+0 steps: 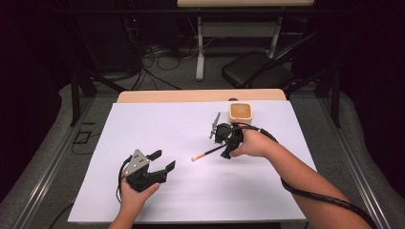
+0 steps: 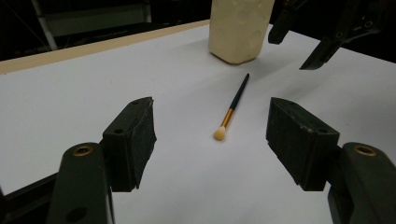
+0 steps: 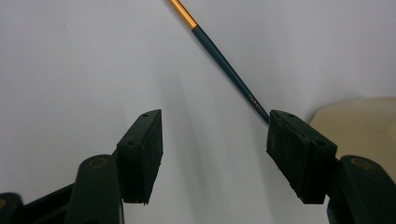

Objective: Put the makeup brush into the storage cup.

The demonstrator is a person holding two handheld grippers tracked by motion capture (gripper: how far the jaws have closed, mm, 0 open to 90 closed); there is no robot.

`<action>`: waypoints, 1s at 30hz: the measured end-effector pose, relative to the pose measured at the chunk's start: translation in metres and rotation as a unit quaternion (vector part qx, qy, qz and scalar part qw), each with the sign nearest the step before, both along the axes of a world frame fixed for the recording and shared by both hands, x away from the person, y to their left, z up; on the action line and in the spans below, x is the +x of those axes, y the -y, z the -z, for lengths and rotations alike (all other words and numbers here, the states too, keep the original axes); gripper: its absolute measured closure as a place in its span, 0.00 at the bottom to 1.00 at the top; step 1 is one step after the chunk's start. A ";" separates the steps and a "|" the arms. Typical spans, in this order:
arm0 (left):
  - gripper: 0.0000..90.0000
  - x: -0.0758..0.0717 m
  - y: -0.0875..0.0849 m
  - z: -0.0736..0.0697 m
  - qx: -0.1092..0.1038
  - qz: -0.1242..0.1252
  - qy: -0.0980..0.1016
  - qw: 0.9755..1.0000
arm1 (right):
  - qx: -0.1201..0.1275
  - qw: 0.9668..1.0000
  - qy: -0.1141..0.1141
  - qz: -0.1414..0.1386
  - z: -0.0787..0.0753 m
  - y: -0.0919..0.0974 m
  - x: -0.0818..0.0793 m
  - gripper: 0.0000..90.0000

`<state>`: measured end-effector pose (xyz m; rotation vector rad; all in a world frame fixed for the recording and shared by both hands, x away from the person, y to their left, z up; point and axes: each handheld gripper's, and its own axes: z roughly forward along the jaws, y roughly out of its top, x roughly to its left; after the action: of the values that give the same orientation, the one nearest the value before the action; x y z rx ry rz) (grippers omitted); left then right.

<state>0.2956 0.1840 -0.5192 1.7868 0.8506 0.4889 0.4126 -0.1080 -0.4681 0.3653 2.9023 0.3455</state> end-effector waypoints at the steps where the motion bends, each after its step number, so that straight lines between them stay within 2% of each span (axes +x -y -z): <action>1: 0.36 0.000 0.000 0.000 0.000 0.000 0.000 1.000 | 0.002 1.000 -0.001 -0.004 0.000 -0.002 0.001 0.40; 12: 0.36 0.000 0.000 0.000 0.000 0.000 0.000 1.000 | -0.006 0.999 0.001 -0.031 0.004 -0.014 0.004 0.44; 14: 0.36 0.000 0.000 0.000 0.000 0.001 -0.001 1.000 | -0.009 0.999 0.000 -0.033 0.004 -0.015 0.004 0.44; 16: 0.36 0.000 0.000 0.000 0.000 0.000 -0.001 1.000 | -0.023 0.999 -0.001 -0.040 0.005 -0.016 0.006 0.46; 17: 0.37 0.000 0.000 0.000 0.000 0.000 -0.001 1.000 | -0.020 0.999 0.001 -0.046 0.006 -0.017 0.007 0.46; 19: 0.36 0.000 -0.001 0.000 0.000 0.000 0.000 1.000 | -0.025 0.999 -0.003 -0.044 0.005 -0.018 0.007 0.46; 30: 0.36 0.000 0.000 0.000 0.002 0.001 -0.002 1.000 | -0.018 0.999 0.004 -0.050 0.009 -0.026 0.012 0.48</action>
<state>0.2960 0.1841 -0.5195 1.7922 0.8501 0.4864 0.4246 -0.0821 -0.4768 0.2124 2.9219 0.3087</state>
